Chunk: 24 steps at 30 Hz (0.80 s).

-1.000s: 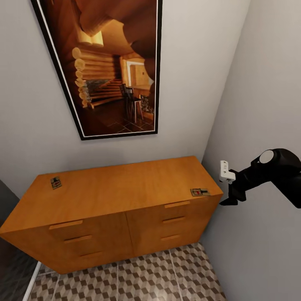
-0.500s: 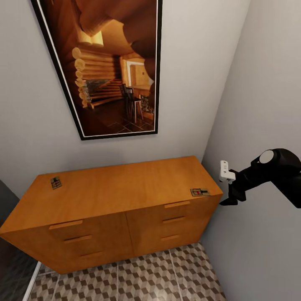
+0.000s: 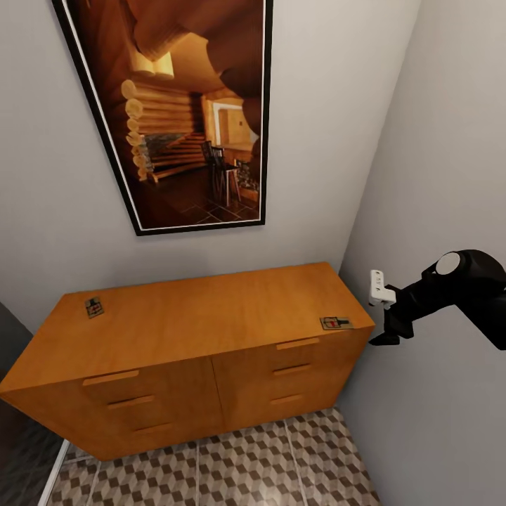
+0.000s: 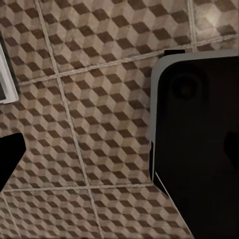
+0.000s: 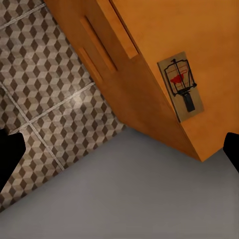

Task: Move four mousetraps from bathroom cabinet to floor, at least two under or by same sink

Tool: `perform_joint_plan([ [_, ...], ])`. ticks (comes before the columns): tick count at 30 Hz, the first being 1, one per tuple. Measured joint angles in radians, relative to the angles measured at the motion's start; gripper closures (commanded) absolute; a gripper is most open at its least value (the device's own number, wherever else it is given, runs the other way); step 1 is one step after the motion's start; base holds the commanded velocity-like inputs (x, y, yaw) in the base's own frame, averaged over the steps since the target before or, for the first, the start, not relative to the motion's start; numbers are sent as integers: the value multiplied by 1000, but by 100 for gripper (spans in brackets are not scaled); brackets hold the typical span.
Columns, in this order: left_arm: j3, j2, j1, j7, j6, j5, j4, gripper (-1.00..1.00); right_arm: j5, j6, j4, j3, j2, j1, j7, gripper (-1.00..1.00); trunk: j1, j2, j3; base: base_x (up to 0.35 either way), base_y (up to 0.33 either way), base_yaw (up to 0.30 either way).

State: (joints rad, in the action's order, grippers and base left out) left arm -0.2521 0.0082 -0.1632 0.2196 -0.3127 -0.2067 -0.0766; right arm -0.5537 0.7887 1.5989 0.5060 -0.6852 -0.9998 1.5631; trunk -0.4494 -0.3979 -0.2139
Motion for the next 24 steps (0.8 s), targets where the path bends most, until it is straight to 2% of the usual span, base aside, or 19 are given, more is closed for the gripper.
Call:
perform_joint_plan([
  [14, 0, 0, 14, -2, 9, 0, 1, -100, 0, 0, 0, 0, 0, 0, 0, -100, 0, 0, 0, 4, 0, 0],
  [24, 0, -1, 14, -1, 12, 0, 1, -100, 0, 0, 0, 0, 0, 0, 0, -100, 0, 0, 0, 119, -65, 0],
])
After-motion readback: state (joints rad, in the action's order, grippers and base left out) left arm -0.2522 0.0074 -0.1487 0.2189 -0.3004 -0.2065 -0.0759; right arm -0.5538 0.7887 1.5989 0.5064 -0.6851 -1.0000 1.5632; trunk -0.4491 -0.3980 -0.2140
